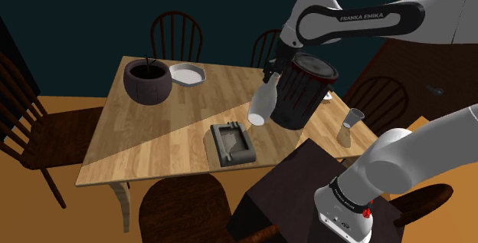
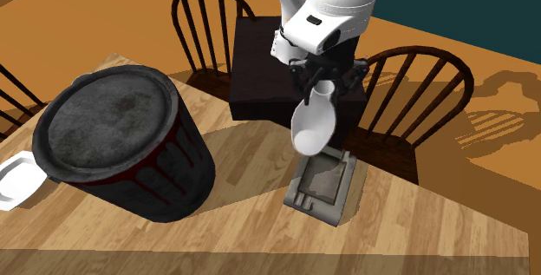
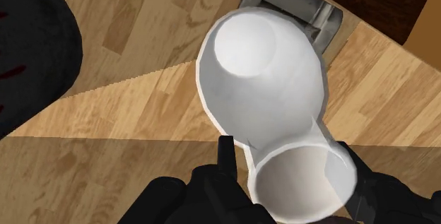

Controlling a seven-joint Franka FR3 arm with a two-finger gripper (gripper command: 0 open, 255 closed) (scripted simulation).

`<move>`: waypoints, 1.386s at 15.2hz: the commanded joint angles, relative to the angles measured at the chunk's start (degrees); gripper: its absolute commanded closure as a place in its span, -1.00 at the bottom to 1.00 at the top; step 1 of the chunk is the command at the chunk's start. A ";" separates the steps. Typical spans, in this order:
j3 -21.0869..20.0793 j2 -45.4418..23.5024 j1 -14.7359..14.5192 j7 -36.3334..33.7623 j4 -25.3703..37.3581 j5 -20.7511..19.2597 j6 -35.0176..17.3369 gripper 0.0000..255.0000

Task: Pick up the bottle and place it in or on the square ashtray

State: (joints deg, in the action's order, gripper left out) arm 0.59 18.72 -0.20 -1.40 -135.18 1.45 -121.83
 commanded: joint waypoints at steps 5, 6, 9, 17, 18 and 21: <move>-4.45 -5.79 -2.57 -6.93 10.50 0.41 4.53 1.00; -4.68 -6.20 -2.71 -7.32 11.18 0.39 4.79 1.00; -4.72 -6.70 -2.72 -7.30 9.35 0.39 2.46 1.00; -4.82 -8.66 -2.75 -7.30 5.03 0.36 -3.81 1.00; -4.83 -8.96 -2.75 -7.30 4.54 0.35 -4.60 1.00; -4.87 -9.94 -2.75 -7.31 3.14 0.32 -6.98 1.00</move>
State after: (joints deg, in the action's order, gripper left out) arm -4.29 9.11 -2.96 -8.72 -131.56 1.78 -127.96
